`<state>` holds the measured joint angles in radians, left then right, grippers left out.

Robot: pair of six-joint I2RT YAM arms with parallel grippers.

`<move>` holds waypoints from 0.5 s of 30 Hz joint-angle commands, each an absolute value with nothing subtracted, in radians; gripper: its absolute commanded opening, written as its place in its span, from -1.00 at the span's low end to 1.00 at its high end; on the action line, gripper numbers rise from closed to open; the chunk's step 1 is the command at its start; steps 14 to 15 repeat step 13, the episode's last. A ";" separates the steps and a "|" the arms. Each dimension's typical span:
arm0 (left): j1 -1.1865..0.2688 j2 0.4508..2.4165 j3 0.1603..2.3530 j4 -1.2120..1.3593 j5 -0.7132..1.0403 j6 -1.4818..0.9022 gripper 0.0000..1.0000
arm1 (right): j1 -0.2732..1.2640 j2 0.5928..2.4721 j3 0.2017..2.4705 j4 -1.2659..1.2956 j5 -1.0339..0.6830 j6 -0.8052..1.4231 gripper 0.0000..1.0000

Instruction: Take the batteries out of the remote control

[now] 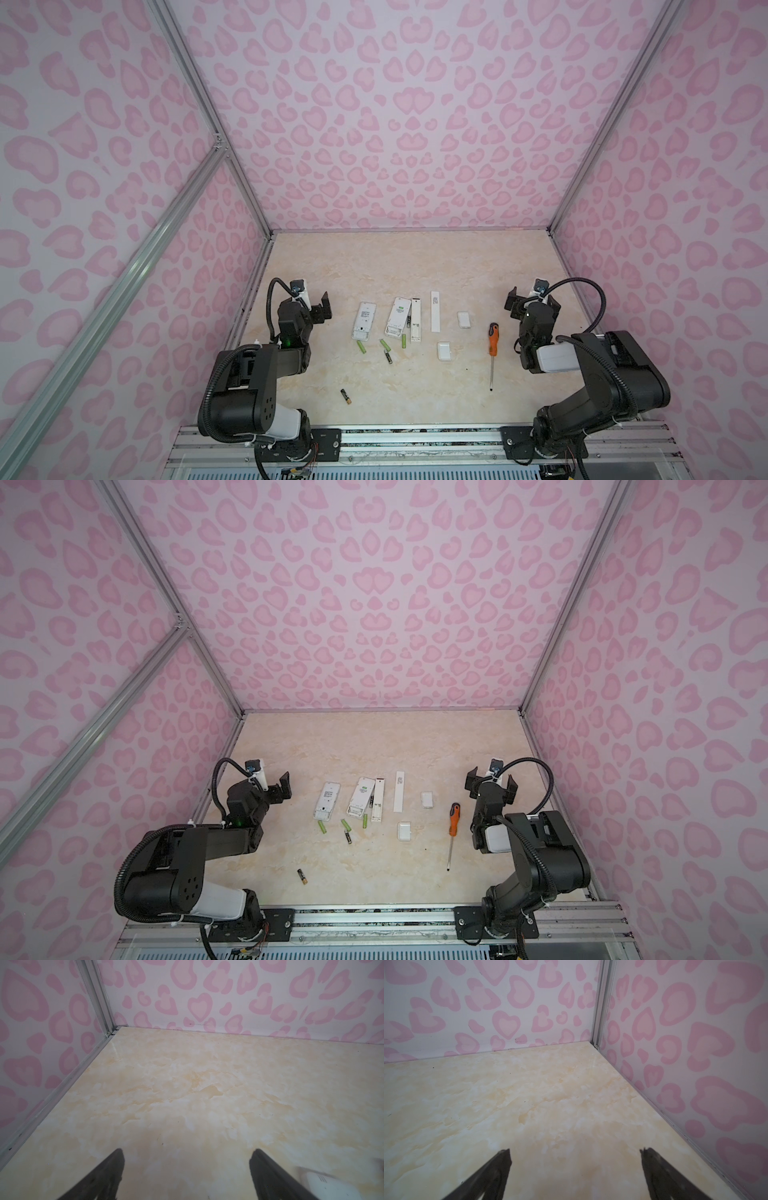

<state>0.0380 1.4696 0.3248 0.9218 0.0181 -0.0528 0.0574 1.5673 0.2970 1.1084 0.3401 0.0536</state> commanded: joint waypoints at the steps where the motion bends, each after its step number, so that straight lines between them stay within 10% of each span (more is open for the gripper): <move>1: 0.039 1.475 0.334 0.971 0.008 -0.044 0.95 | 0.059 1.572 0.299 1.106 0.348 0.058 0.98; 15: 0.027 1.475 0.336 0.966 -0.012 -0.040 0.95 | 0.059 1.571 0.297 1.108 0.347 0.057 0.98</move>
